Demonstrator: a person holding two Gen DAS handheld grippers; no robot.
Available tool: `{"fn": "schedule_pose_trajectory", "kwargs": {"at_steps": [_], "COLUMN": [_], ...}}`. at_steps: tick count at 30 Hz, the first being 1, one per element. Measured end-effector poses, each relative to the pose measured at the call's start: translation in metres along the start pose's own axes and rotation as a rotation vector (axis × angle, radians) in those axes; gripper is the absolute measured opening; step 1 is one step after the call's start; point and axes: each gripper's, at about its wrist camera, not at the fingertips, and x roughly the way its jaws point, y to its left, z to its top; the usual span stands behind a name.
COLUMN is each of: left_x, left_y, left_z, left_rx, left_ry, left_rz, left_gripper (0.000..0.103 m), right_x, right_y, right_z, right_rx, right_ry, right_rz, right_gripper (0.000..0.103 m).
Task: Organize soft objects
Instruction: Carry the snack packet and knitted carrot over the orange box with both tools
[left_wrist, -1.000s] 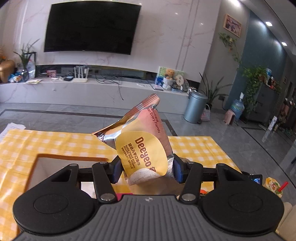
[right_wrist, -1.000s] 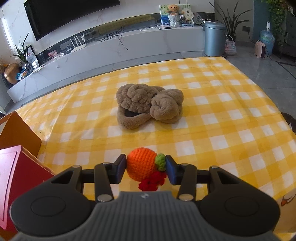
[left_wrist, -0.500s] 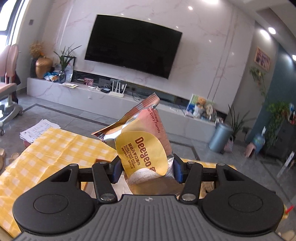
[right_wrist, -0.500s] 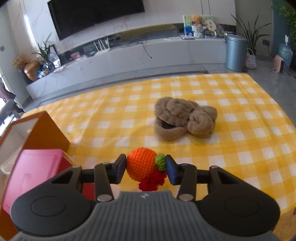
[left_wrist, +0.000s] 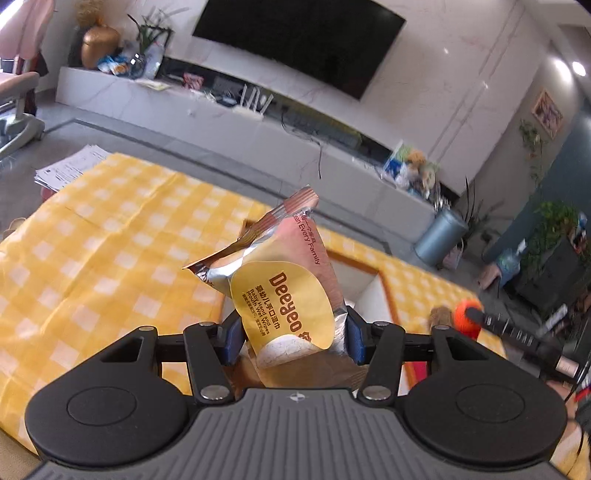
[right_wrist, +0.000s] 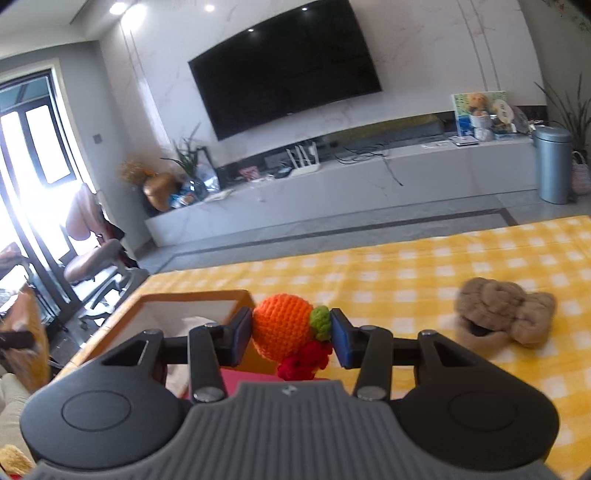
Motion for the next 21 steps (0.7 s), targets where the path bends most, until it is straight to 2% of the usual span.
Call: {"fn": "schedule_pose_trajectory", "kwargs": {"at_steps": [4, 7, 14, 17, 21], "left_x": [0.007, 0.019, 0.038, 0.04, 0.045], "left_y": [0.0, -0.004, -0.027, -0.035, -0.042], "left_z": [-0.016, -0.025, -0.042, -0.048, -0.053], "left_rx": [0.096, 0.103, 0.251, 0.296, 0.33], "left_ry": [0.098, 0.174, 0.252, 0.287, 0.32], "left_rz": [-0.036, -0.057, 0.038, 0.056, 0.101], "left_gripper": [0.061, 0.061, 0.061, 0.061, 0.065], "right_x": [0.014, 0.024, 0.044, 0.049, 0.055], "right_y": [0.031, 0.062, 0.107, 0.108, 0.102], "right_z": [-0.001, 0.002, -0.019, -0.027, -0.028], "right_rx": [-0.012, -0.059, -0.145, -0.151, -0.142], "right_ry": [-0.01, -0.004, 0.009, 0.029, 0.041], "right_rz": [0.08, 0.134, 0.229, 0.257, 0.236], "right_gripper": [0.045, 0.045, 0.045, 0.045, 0.045]}}
